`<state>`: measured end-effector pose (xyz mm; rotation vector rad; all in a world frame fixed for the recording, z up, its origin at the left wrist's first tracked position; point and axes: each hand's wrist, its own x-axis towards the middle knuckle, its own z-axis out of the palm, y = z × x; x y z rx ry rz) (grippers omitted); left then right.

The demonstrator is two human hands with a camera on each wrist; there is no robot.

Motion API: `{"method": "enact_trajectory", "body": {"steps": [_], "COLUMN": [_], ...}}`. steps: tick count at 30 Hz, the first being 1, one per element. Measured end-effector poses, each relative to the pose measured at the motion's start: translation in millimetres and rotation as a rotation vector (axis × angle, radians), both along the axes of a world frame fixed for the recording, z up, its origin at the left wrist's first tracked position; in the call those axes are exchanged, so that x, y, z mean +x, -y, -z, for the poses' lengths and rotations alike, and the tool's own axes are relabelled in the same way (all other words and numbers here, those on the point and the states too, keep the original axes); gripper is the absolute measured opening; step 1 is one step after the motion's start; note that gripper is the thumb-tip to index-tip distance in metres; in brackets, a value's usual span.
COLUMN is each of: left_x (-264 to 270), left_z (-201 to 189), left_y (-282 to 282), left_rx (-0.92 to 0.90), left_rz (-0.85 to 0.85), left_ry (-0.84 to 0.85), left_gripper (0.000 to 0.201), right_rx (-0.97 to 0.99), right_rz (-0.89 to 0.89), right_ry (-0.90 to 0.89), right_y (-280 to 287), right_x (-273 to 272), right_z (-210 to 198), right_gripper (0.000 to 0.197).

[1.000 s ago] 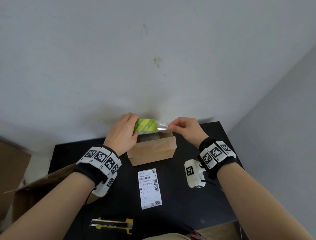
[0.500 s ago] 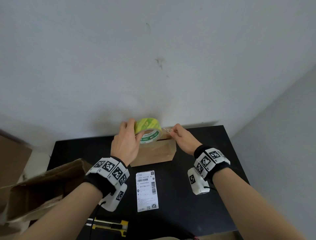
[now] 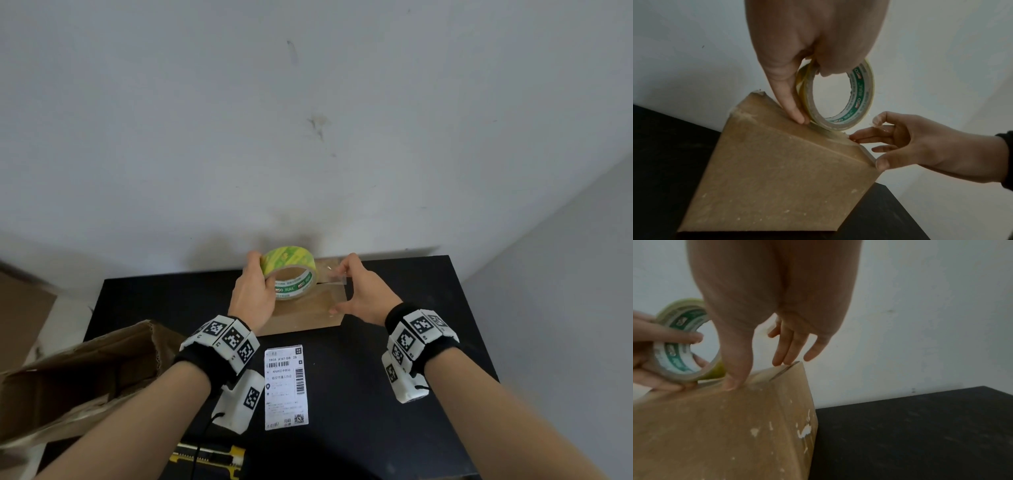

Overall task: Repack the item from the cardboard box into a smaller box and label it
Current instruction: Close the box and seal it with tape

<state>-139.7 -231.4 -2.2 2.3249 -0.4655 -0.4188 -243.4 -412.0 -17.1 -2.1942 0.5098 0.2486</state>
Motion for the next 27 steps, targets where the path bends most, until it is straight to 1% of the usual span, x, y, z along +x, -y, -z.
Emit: {"method": "enact_trajectory", "body": {"steps": [3, 6, 9, 13, 17, 19, 20, 21, 24, 25, 27], "left_x": [2, 4, 6, 6, 2, 1, 1, 1, 0, -1, -3], "left_z": [1, 4, 10, 22, 30, 32, 32, 33, 33, 32, 29], "left_y": [0, -1, -1, -2, -5, -5, -4, -4, -3, -2, 1], "left_rx": [-0.004, -0.028, -0.027, 0.002, -0.028, -0.038, -0.043, -0.044, -0.021, -0.010, 0.022], "left_rz": [-0.009, -0.007, -0.023, -0.042, -0.033, -0.038, -0.042, -0.046, -0.056, -0.058, -0.064], "left_ry": [-0.012, -0.011, -0.002, -0.006, -0.013, -0.005, -0.003, -0.002, -0.006, -0.007, -0.012], "left_gripper": [0.021, 0.026, 0.033, 0.021, 0.026, 0.026, 0.026, 0.026, 0.026, 0.027, 0.029], "right_rx": [-0.118, -0.175, -0.155, -0.085, -0.042, 0.011, 0.063, 0.121, 0.250, 0.298, 0.460], "right_rz": [-0.038, -0.079, -0.078, -0.046, 0.031, 0.063, 0.088, 0.124, 0.294, 0.359, 0.477], "right_ry": [0.003, 0.004, 0.012, 0.046, 0.070, 0.061, 0.057, 0.066, 0.179, 0.209, 0.234], "right_y": [-3, -1, 0, 1, 0, 0, 1, 1, 2, 2, 3], "right_x": [2, 1, 1, 0, 0, 1, 1, 2, 5, 7, 9], "right_z": [0, 4, 10, 15, 14, 11, 10, 10, 15, 16, 16], "right_gripper": [0.057, 0.054, 0.053, 0.057, 0.064, 0.069, 0.067, 0.060, 0.018, 0.012, 0.012]}}
